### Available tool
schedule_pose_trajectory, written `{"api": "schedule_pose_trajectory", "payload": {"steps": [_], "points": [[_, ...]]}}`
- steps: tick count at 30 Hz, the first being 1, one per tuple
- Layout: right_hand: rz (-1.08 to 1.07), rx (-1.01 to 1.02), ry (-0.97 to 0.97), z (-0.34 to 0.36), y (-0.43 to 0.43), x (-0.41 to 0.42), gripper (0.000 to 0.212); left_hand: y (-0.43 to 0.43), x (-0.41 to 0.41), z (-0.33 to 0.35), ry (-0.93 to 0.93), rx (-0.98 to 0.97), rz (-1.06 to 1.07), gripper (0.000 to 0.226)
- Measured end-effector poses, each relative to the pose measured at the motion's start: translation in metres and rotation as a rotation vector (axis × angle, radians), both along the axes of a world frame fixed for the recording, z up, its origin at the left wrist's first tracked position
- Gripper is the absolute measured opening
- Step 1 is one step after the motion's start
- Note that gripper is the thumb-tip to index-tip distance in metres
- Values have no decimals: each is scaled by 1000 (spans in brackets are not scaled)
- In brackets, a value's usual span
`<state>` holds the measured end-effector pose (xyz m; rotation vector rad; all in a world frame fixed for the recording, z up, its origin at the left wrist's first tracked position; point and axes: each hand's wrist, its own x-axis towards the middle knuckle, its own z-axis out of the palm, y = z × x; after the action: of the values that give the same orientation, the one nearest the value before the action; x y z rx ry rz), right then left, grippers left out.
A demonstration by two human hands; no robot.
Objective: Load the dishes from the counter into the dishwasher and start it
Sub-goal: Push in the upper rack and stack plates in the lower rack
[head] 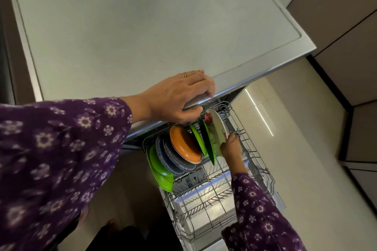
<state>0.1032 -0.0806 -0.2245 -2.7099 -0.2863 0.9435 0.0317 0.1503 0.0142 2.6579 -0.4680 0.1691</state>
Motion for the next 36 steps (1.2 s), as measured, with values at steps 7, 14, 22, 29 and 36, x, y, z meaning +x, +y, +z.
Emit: {"api": "schedule_pose_trajectory", "payload": {"steps": [7,14,22,29,36], "points": [[-17,179,-10,78,18,-82,39,-3,-8,5,-41,54,33,16],[224,319,-121,173,53,-162,22,-10,-66,13,-159,112,276,25],[549,479,-151,261,161,-286,19,72,-358,34,-144,44,761,33],[898,556,-156,321,306,-461,17,118,-648,55,-31,158,1383,29],[1366,724,9,368,397,-670,16,73,-846,42,-4,125,1812,28]]}}
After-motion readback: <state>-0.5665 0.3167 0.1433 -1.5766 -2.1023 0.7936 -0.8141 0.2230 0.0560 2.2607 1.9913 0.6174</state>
